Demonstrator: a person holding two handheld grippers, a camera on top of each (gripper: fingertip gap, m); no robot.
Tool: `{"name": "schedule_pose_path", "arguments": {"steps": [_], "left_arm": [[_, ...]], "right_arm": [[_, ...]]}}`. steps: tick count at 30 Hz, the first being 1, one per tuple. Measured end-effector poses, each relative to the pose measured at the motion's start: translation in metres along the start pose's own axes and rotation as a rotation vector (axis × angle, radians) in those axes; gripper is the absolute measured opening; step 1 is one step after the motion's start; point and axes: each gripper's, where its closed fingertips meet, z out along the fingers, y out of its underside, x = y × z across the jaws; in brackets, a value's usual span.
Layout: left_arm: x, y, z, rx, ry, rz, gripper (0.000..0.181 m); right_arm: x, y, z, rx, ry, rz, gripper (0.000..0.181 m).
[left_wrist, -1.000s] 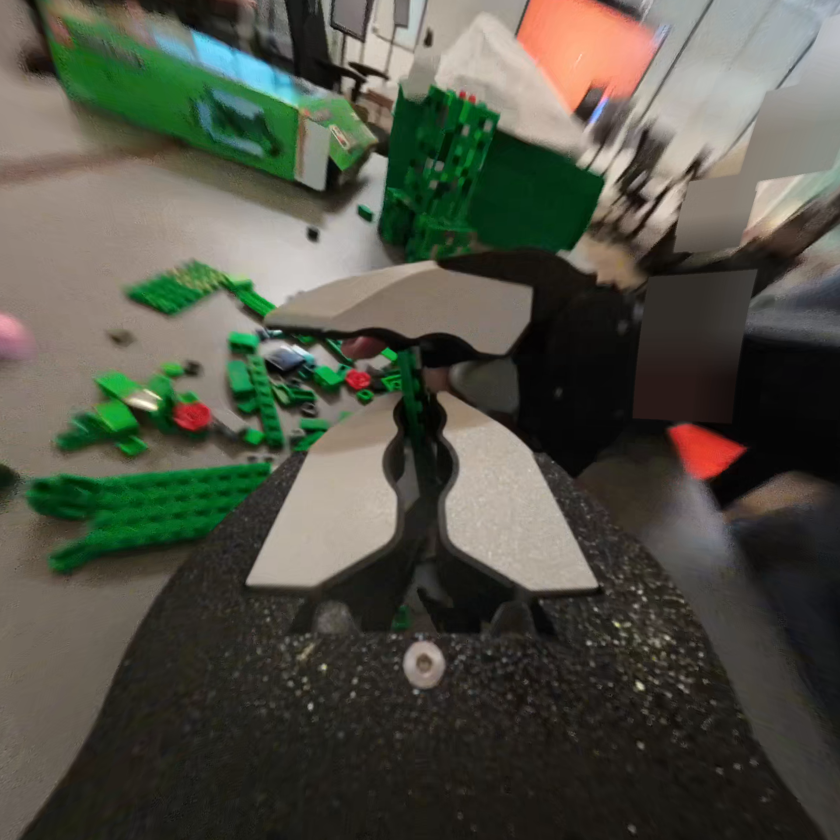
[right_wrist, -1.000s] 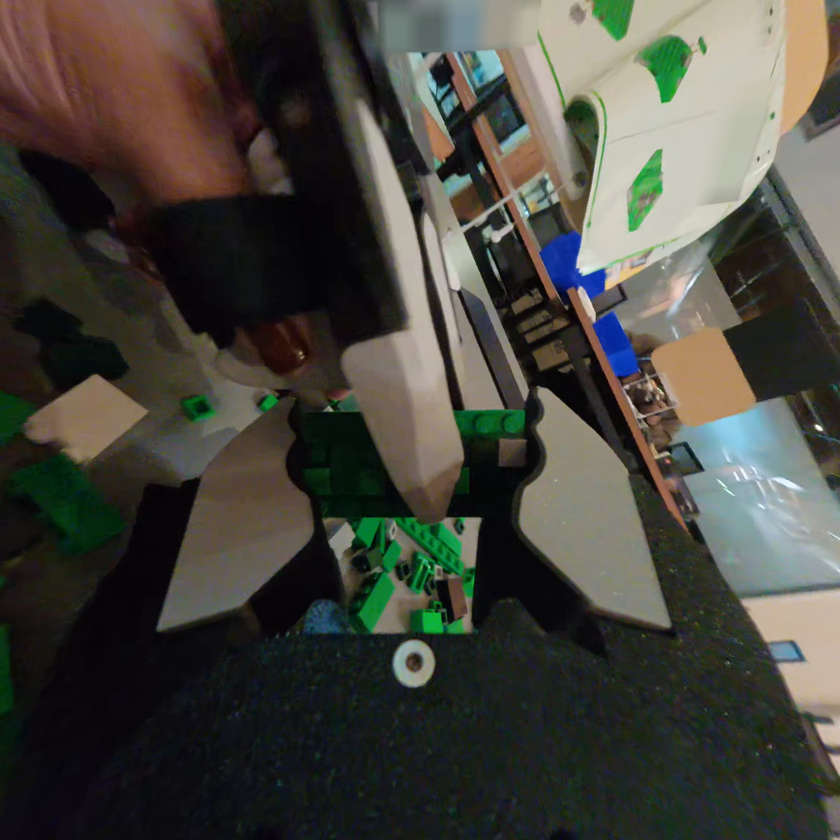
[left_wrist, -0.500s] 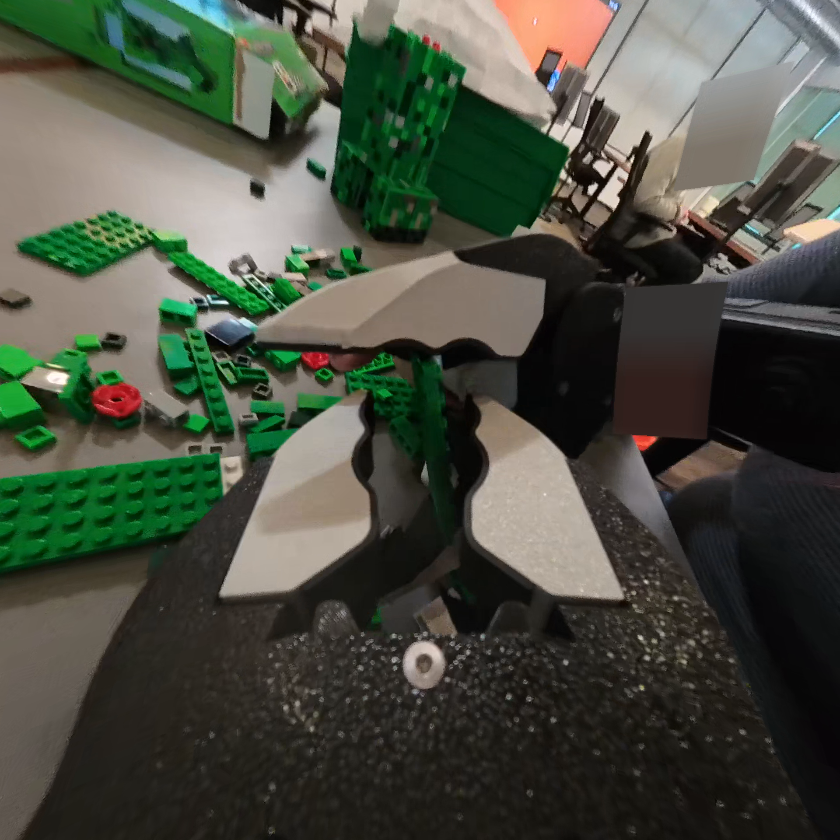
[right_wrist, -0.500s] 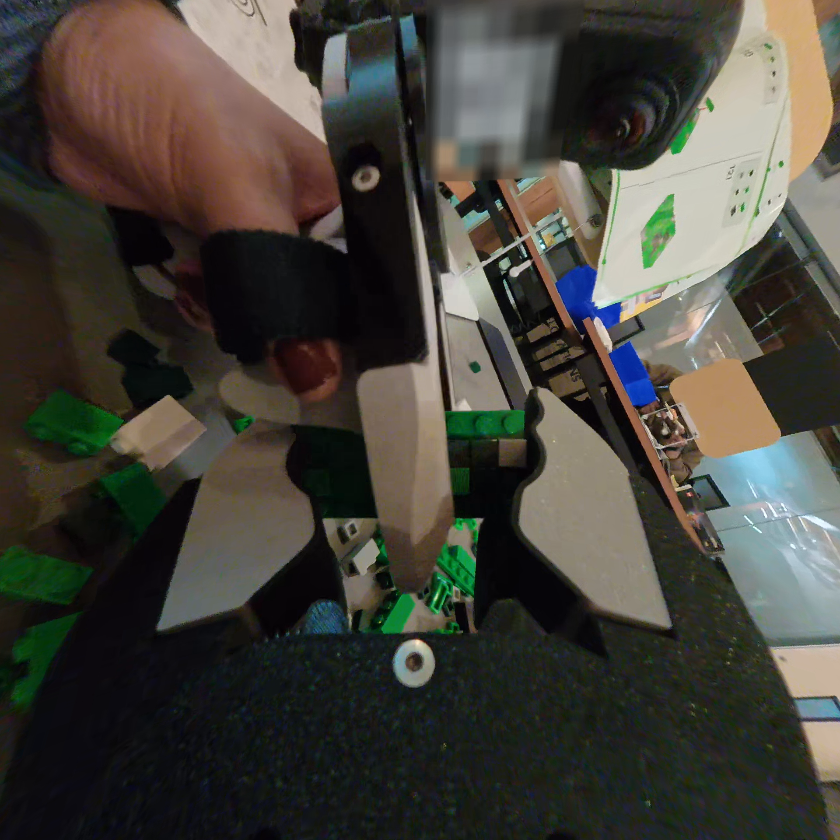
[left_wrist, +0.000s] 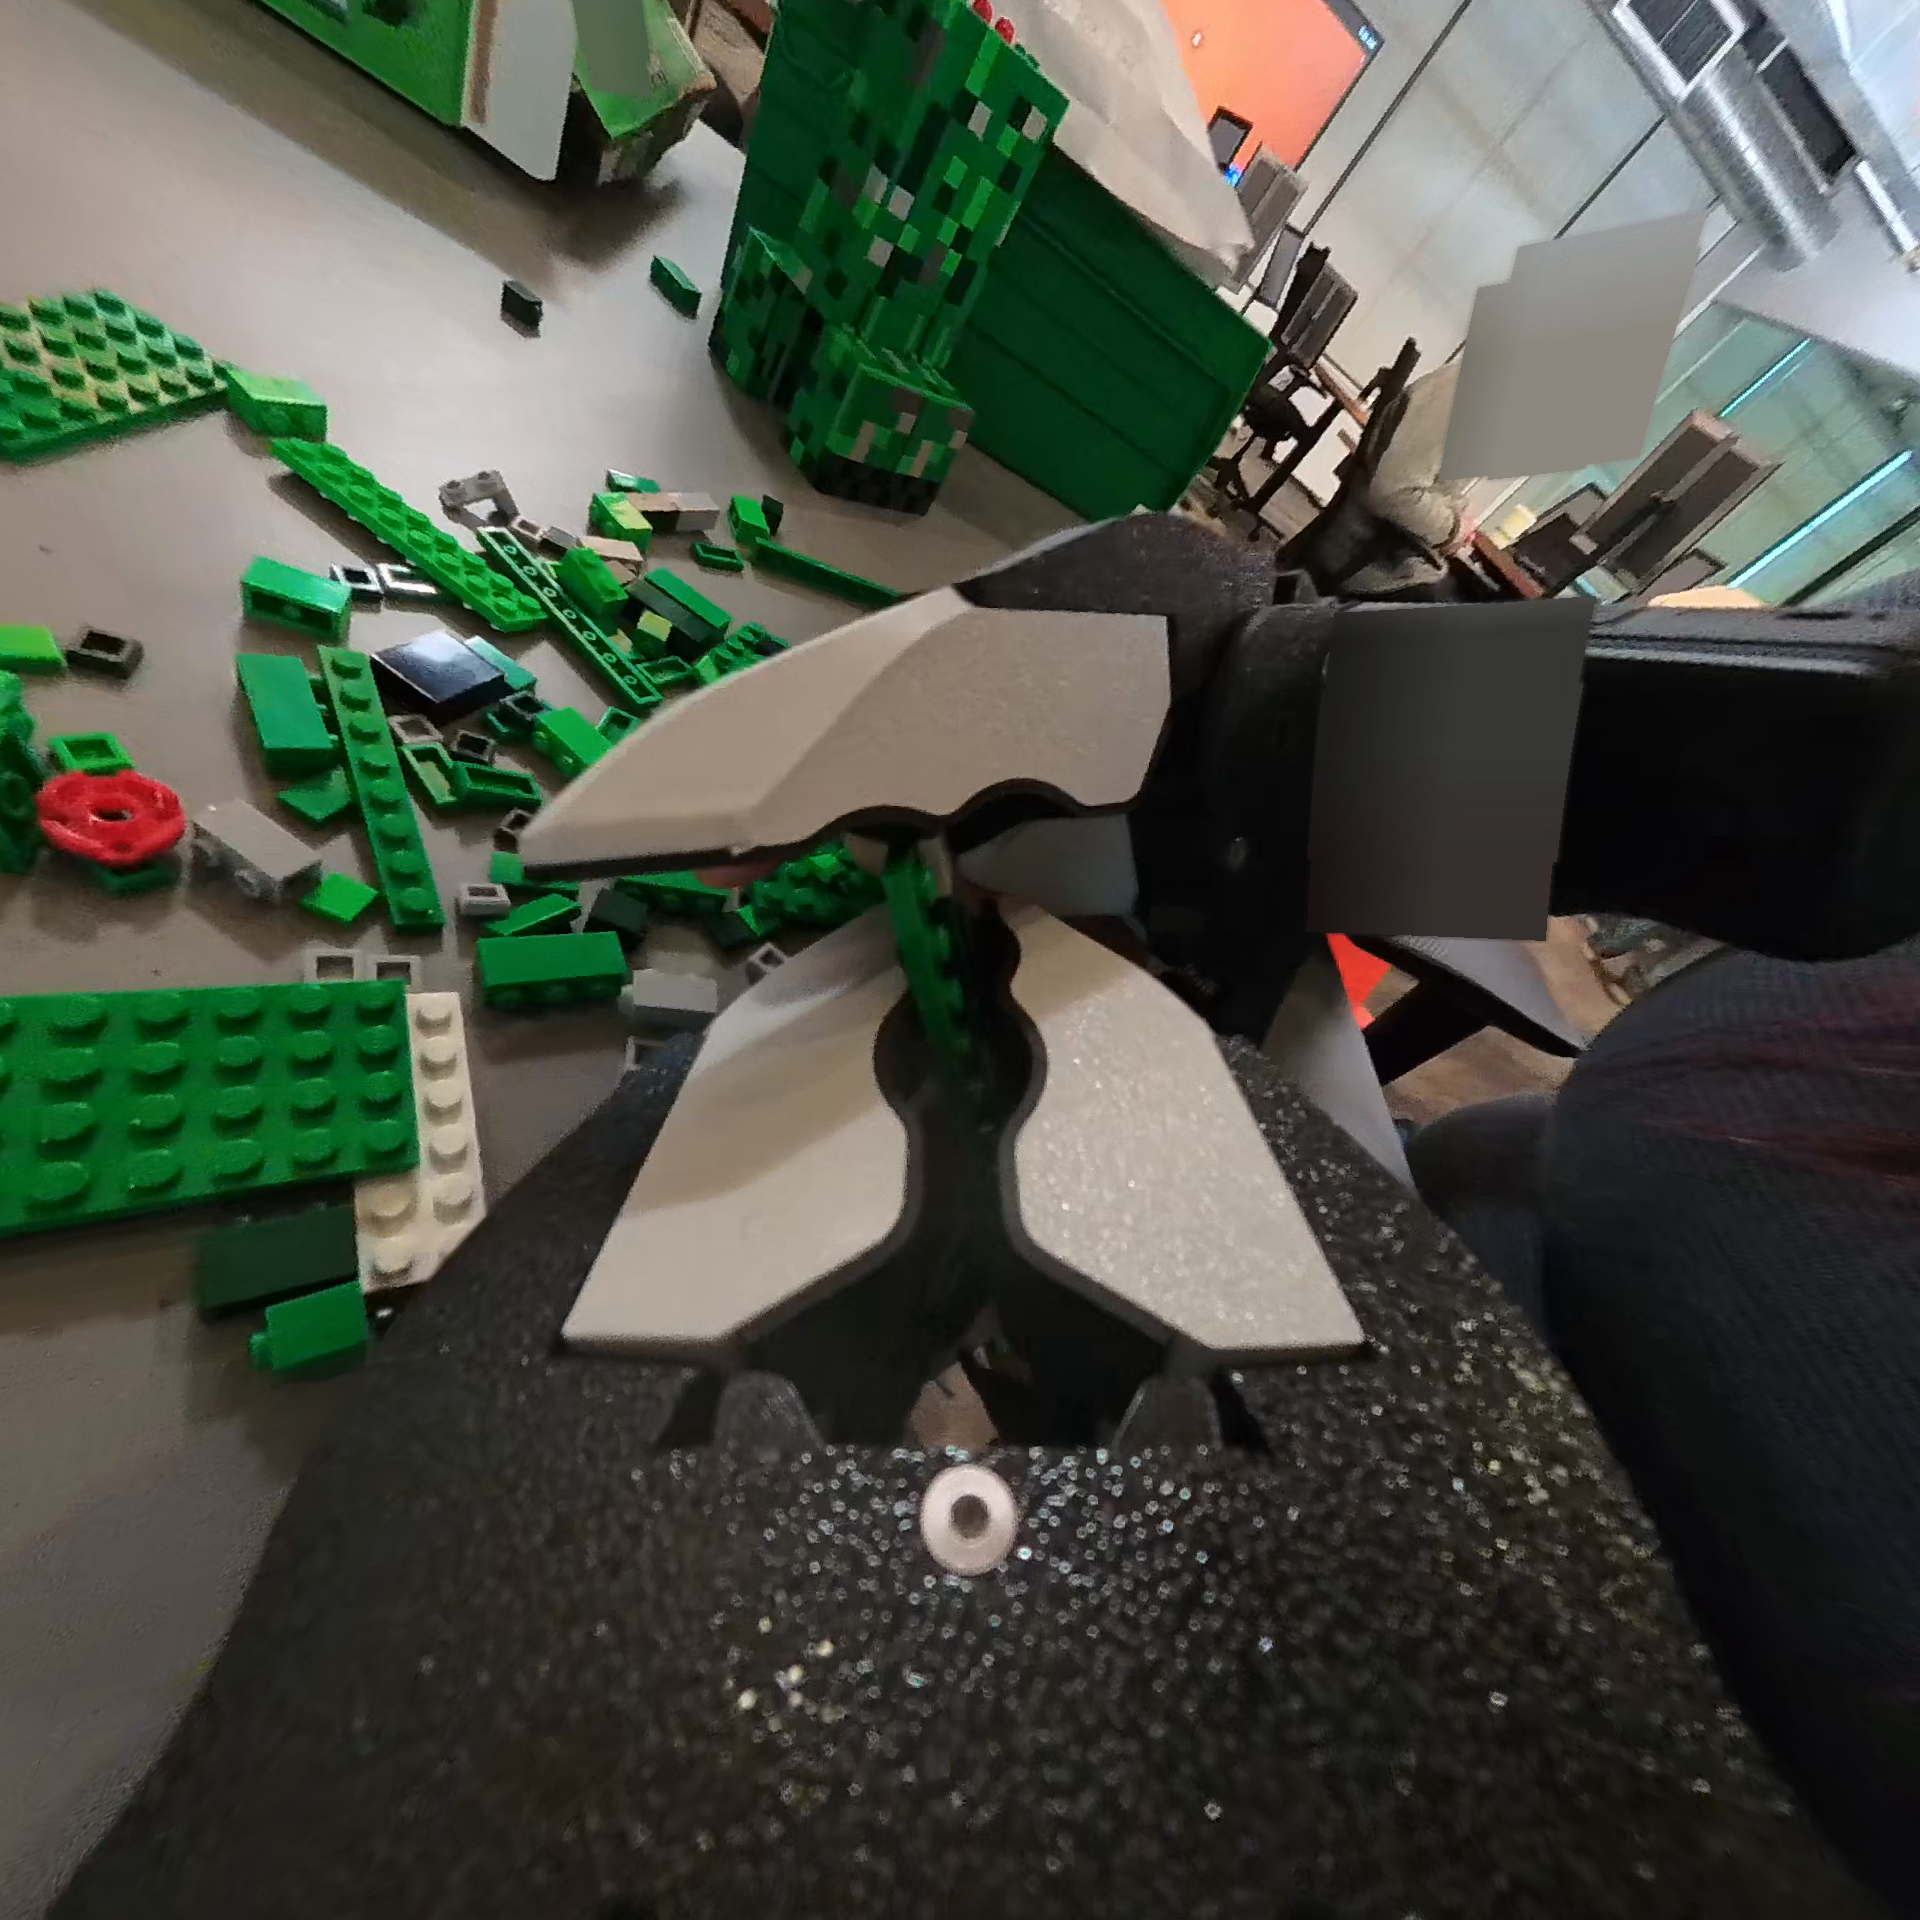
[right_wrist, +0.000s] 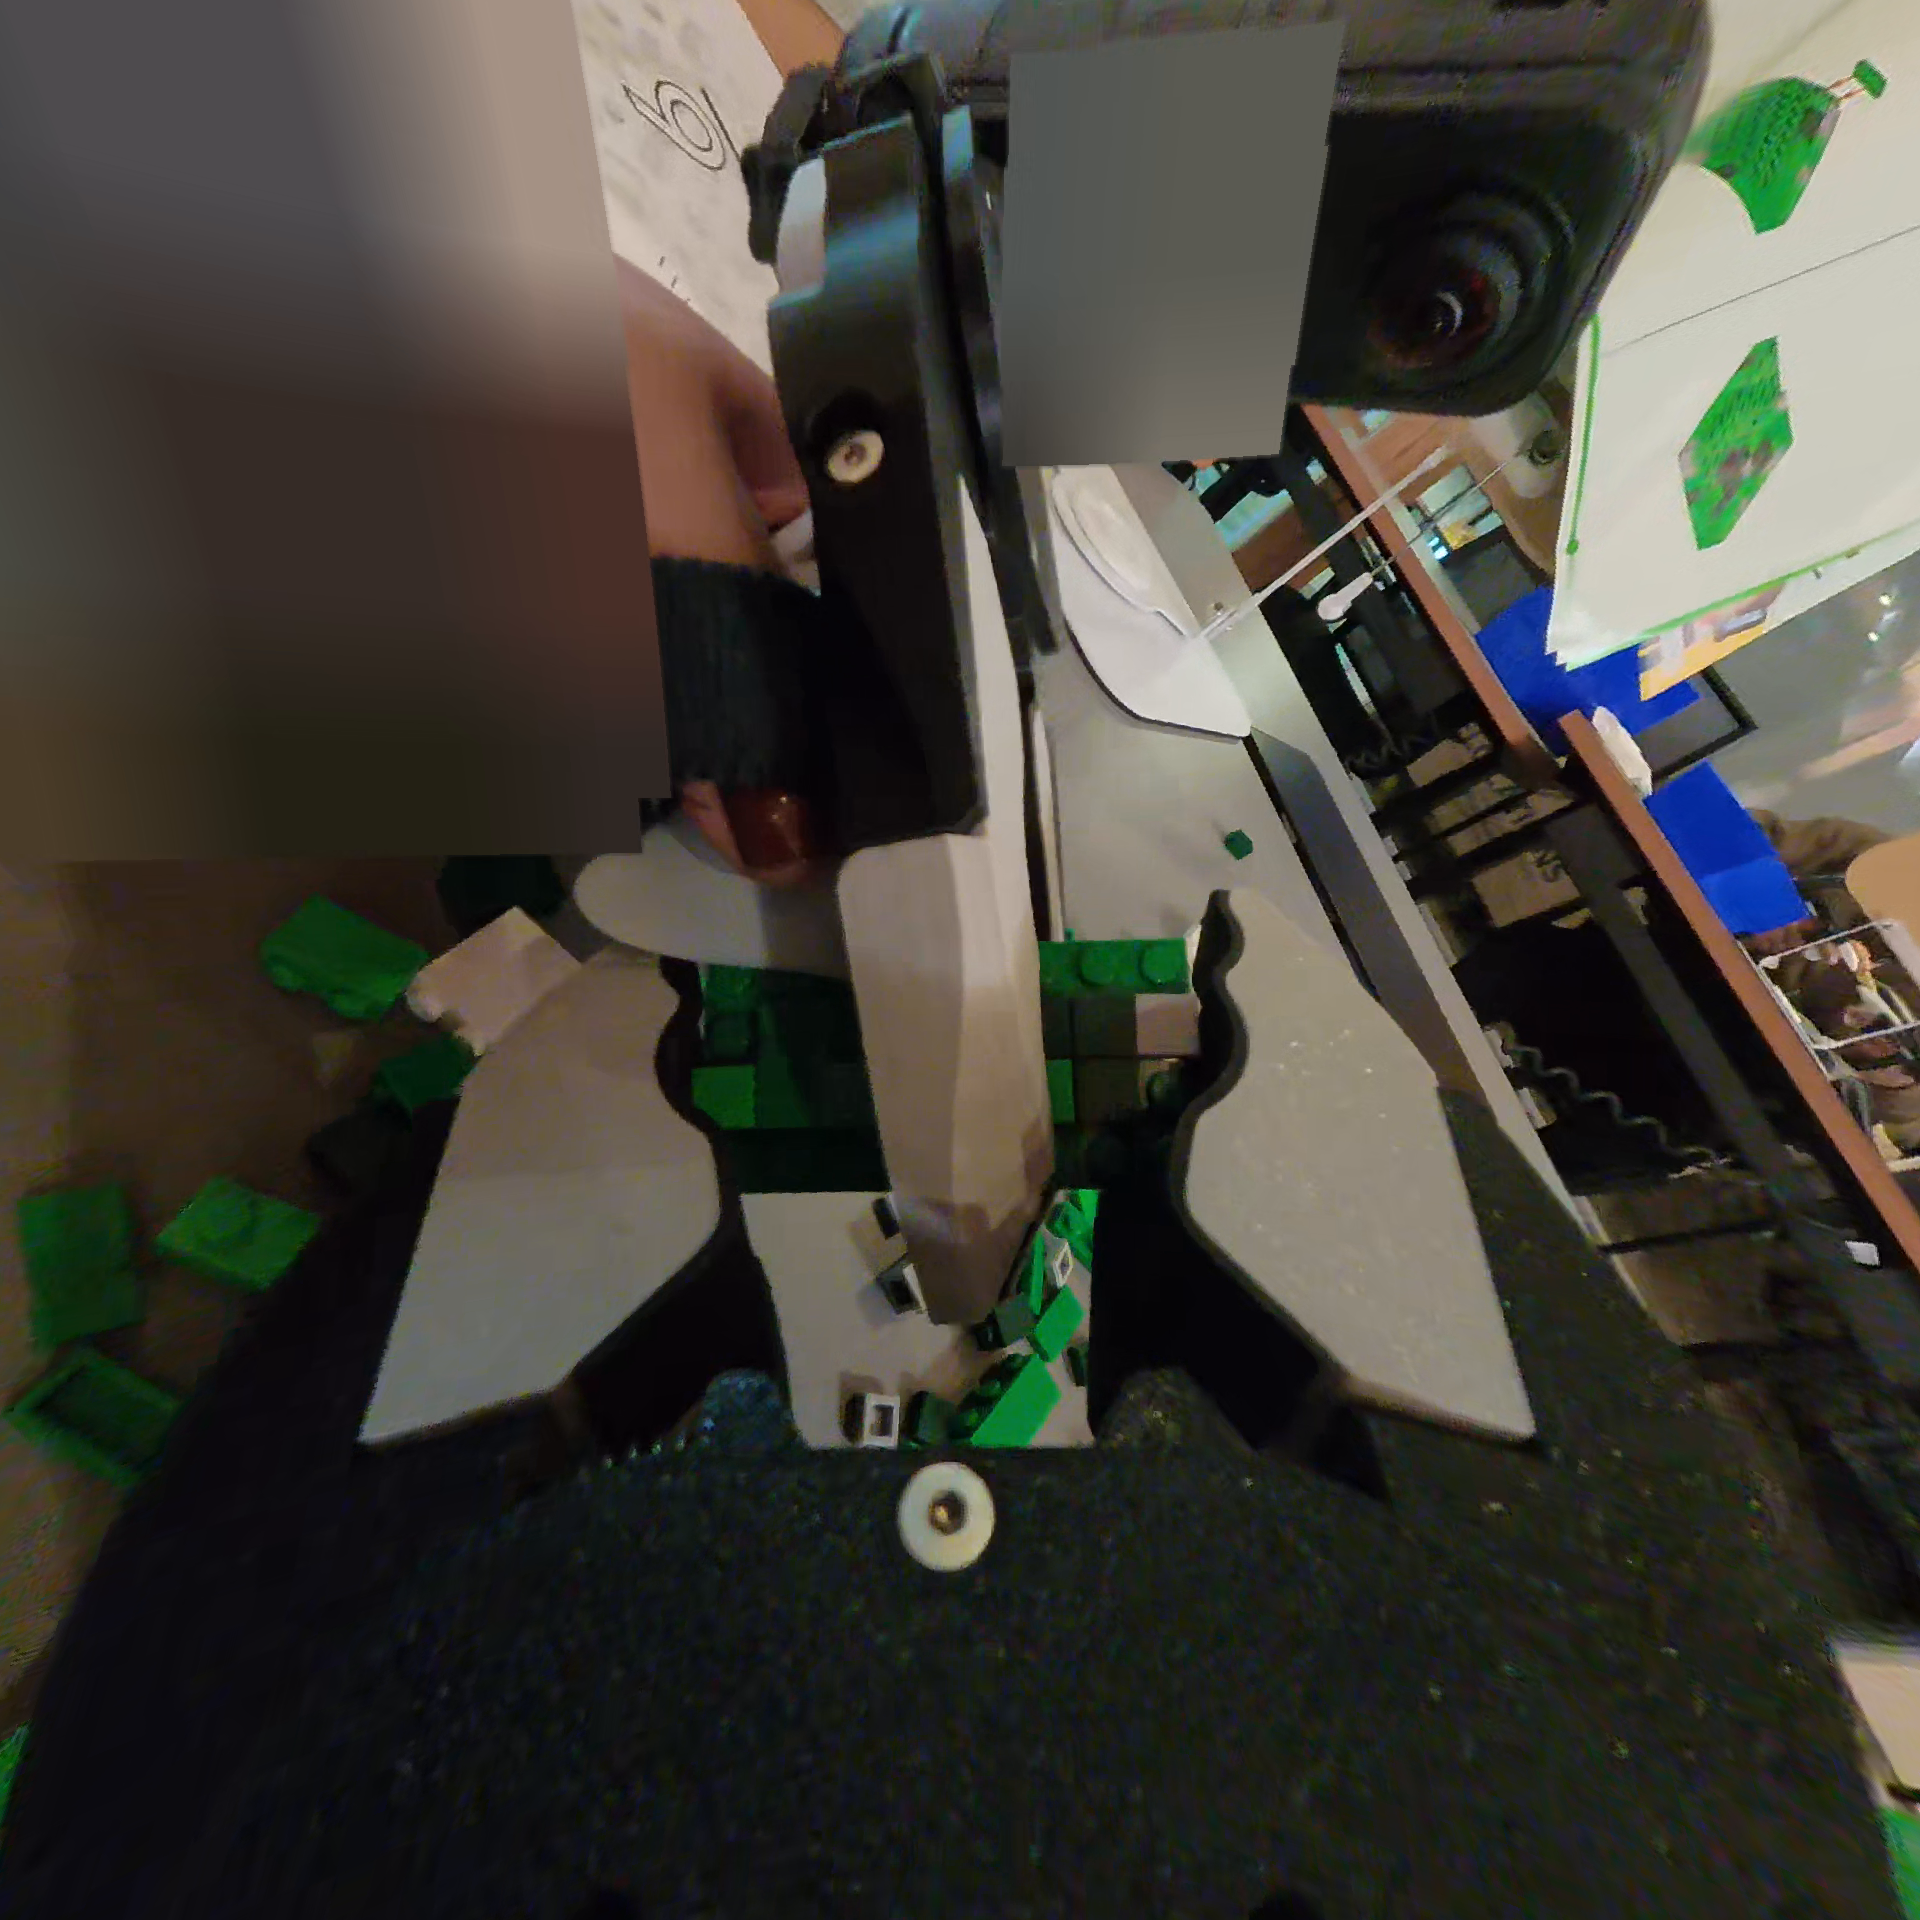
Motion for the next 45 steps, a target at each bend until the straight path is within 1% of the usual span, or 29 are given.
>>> {"name": "schedule_pose_path", "arguments": {"steps": [6,11,15,24,28,30,31,32,33,35,38,41,45], "left_arm": [[-0.001,0.002,0.0,-0.014,0.022,-0.092,0.005],[-0.002,0.0,-0.002,0.008,0.045,-0.161,0.005],[0.001,0.001,-0.001,-0.003,0.068,-0.166,0.006],[-0.001,0.004,0.0,-0.019,0.054,-0.189,0.005],[-0.002,0.006,-0.001,-0.029,0.058,-0.22,0.004],[-0.005,0.008,0.0,-0.046,0.039,-0.229,0.009],[-0.006,0.009,0.001,-0.049,0.029,-0.23,0.009],[-0.009,0.007,0.001,-0.031,0.032,-0.271,0.003],[-0.008,0.008,0.0,-0.038,0.042,-0.263,0.004],[-0.005,0.007,-0.001,-0.034,0.066,-0.27,0.004],[-0.004,0.002,-0.005,0.007,0.103,-0.301,0.005],[-0.004,0.0,-0.006,0.027,0.104,-0.296,0.006],[-0.004,-0.001,-0.006,0.039,0.106,-0.303,0.006]], "right_arm": [[-0.004,-0.002,0.0,0.012,-0.041,0.05,0.091],[-0.003,-0.005,0.0,0.029,-0.032,0.054,0.094],[-0.004,-0.005,0.0,0.03,-0.048,0.064,0.096],[-0.007,-0.004,0.0,0.018,-0.066,0.051,0.091],[-0.009,-0.005,0.001,0.012,-0.067,0.018,0.089],[-0.013,-0.005,0.002,-0.001,-0.072,-0.028,0.084],[-0.016,-0.007,0.001,0.015,-0.071,-0.079,0.075],[-0.017,-0.008,0.001,-0.002,-0.055,-0.134,0.074],[-0.017,-0.009,0.001,-0.001,-0.053,-0.126,0.074],[-0.017,-0.01,0.001,-0.006,-0.05,-0.119,0.074],[-0.014,-0.012,0.0,0.012,-0.024,-0.115,0.077],[-0.008,-0.012,-0.001,0.025,0.008,-0.115,0.085],[-0.006,-0.011,-0.002,0.027,0.018,-0.123,0.087]]}}
